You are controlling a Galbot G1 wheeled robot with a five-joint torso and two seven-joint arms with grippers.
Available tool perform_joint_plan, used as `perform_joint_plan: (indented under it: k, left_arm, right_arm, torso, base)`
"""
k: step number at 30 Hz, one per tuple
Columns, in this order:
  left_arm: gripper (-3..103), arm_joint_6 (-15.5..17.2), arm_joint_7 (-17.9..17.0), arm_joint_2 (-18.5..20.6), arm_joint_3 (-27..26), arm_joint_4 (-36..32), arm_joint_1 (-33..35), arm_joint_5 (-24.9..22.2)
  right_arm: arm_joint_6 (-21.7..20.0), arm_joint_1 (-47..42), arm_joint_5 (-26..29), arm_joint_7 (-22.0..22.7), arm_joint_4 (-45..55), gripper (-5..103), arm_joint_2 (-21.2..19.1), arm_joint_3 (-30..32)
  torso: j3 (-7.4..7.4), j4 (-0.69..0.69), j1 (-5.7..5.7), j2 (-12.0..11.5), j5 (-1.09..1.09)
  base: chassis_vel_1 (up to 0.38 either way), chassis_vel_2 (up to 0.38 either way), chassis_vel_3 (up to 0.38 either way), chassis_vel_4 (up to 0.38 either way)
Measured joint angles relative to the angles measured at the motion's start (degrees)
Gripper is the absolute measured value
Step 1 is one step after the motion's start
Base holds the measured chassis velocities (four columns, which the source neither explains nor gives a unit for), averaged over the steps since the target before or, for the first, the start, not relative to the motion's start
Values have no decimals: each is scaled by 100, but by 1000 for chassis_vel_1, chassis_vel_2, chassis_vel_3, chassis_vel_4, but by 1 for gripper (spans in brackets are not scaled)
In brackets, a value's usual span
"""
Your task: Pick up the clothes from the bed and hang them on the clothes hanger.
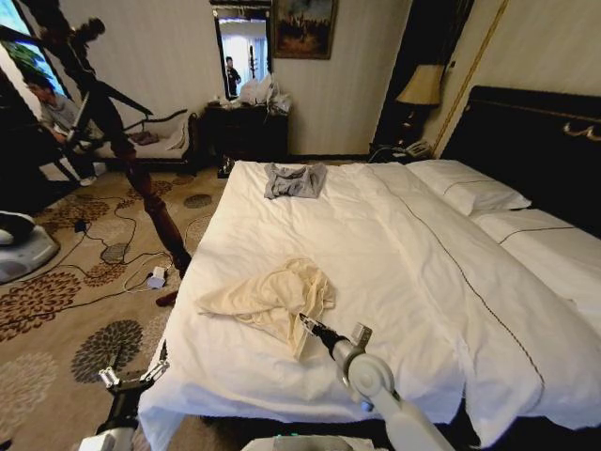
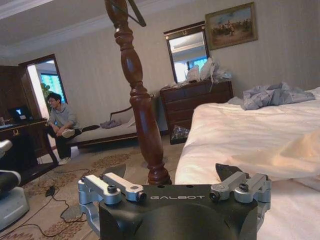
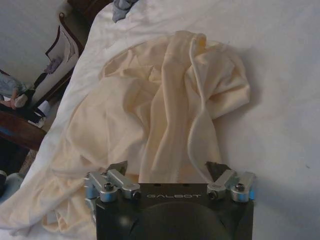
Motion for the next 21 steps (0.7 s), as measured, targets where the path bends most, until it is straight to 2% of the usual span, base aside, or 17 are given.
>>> perform_joint_plan:
  k: [1, 4, 7, 8, 11, 13, 17, 18, 20, 21]
  left_arm:
    - [100, -6, -7, 2, -7, 10, 0, -2]
    - [100, -16, -30, 9, -24, 25, -2, -7]
    - [100, -27, -53, 28, -56, 29, 2, -26]
    - [100, -27, -53, 28, -56, 29, 2, -26]
    - [100, -33, -61, 54, -81, 28, 10, -48]
    - [100, -34, -62, 59, -82, 28, 10, -50]
    - [100, -36, -66, 77, -70, 25, 10, -53]
    - [100, -36, -66, 77, -70, 25, 10, -53]
    - [100, -36, -71, 88, -67, 16, 4, -57]
    - [100, -36, -73, 93, -67, 13, 0, -61]
  right_arm:
    - [0, 28, 1, 0, -25, 96, 2, -7]
    - [0, 77, -8, 11, -67, 93, 1, -20]
    - [9, 96, -77, 46, -106, 77, -55, -16]
    - [9, 96, -77, 46, -106, 77, -55, -16]
    - [37, 76, -99, 62, -106, 61, -94, 38]
    - [50, 66, -113, 61, -104, 61, -102, 53]
    - [100, 20, -228, -15, -58, 39, -160, 92]
    - [100, 20, -228, -15, -58, 39, -160, 92]
    - [119, 32, -271, -96, -40, 28, -245, 107]
    - [125, 51, -279, -136, -34, 28, -298, 116]
  torso:
    - [0, 0, 0, 0, 0]
    - [0, -1, 0, 0, 0]
    - [0, -2, 0, 0, 0]
    - [0, -2, 0, 0, 0]
    - [0, -1, 0, 0, 0]
    - [0, -1, 0, 0, 0]
    - [0, -1, 0, 0, 0]
    - [0, -1, 0, 0, 0]
    - [0, -1, 0, 0, 0]
    - [0, -1, 0, 0, 0]
  base:
    - [0, 0, 0, 0]
    - [0, 0, 0, 0]
    - [0, 0, 0, 0]
    - [0, 0, 0, 0]
    - [0, 0, 0, 0]
    - [0, 0, 0, 0]
    - [0, 0, 0, 0]
    - [0, 0, 0, 0]
    - [0, 0, 0, 0]
    - [0, 0, 0, 0]
